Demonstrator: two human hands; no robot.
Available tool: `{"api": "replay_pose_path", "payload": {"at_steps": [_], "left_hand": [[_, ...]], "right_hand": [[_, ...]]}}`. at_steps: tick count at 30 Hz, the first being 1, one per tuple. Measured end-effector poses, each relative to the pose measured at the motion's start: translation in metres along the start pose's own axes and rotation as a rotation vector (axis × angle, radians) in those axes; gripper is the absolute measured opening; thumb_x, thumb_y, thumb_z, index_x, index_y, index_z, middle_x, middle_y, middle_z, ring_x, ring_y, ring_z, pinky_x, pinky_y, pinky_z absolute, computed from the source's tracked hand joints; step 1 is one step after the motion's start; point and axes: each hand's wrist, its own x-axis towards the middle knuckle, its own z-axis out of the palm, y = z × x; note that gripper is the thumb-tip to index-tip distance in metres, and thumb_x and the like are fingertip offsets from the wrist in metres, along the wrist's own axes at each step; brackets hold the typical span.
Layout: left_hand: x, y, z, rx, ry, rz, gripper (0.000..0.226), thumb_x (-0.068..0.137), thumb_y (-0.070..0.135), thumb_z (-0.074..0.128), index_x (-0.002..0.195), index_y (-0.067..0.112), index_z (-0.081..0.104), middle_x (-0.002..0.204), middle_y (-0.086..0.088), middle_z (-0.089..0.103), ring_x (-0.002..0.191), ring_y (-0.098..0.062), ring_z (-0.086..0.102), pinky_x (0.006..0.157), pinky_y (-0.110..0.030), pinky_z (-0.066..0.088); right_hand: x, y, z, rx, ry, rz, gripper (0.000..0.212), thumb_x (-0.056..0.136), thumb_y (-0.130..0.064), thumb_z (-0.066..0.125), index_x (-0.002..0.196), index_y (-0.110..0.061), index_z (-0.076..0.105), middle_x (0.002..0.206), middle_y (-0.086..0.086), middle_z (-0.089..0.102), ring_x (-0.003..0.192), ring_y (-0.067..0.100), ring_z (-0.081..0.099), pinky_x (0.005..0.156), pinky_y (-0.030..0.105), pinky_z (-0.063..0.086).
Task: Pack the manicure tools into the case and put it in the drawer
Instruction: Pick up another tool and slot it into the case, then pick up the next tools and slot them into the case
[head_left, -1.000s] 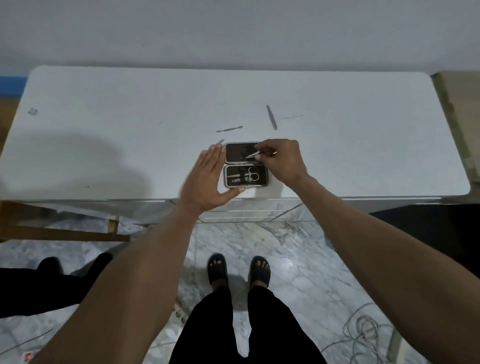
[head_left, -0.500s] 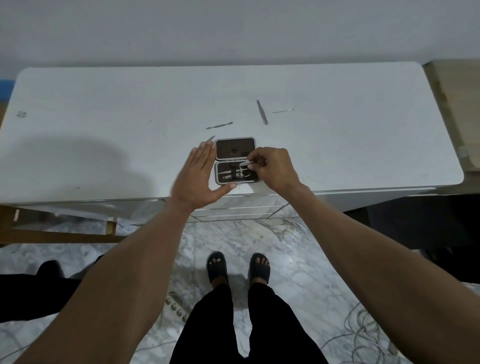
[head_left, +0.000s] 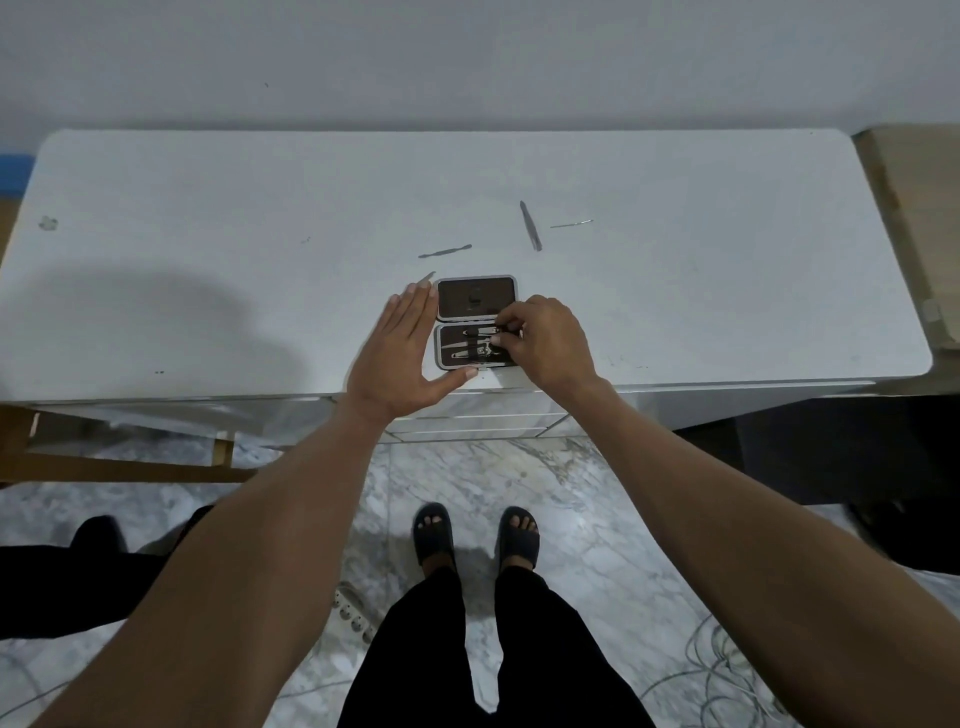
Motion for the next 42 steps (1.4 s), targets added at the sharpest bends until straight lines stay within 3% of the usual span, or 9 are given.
{"api": "replay_pose_path", "payload": {"at_steps": [20,32,42], "left_hand": [[0.0,0.0,0.001,-0.009,0.017,-0.004,0.111,0.091,0.077,0.053,0.163,-0.004,0.027,0.172,-0.019,0.027,0.162,-0.032,0.022,0.133,-0.049,0.018],[0.0,-0.001,0.0,-0.015,0.015,-0.004,0.11,0.093,0.078,0.05,0.163,-0.004,0.025,0.173,-0.018,0.024,0.163,-0.029,0.019,0.134,-0.048,0.017],[0.0,-0.001,0.0,-0.035,0.005,-0.009,0.11,0.093,0.077,0.051,0.164,-0.003,0.024,0.173,-0.018,0.022,0.163,-0.029,0.017,0.133,-0.051,0.019]], "right_hand": [[0.0,-0.011,0.006,0.065,0.035,-0.002,0.012,0.08,-0.02,0.074,0.092,-0.017,0.074,0.081,-0.001,0.074,0.076,0.016,0.064,0.068,0.035,0.055],[0.026,-0.007,-0.023,0.046,0.118,0.072,0.016,0.084,-0.031,0.071,0.096,-0.022,0.073,0.088,-0.007,0.072,0.083,0.01,0.057,0.07,0.025,0.042],[0.061,-0.008,-0.021,0.051,0.111,0.071,0.018,0.084,-0.032,0.071,0.098,-0.021,0.074,0.09,-0.005,0.073,0.087,0.015,0.064,0.075,0.027,0.048]]}}
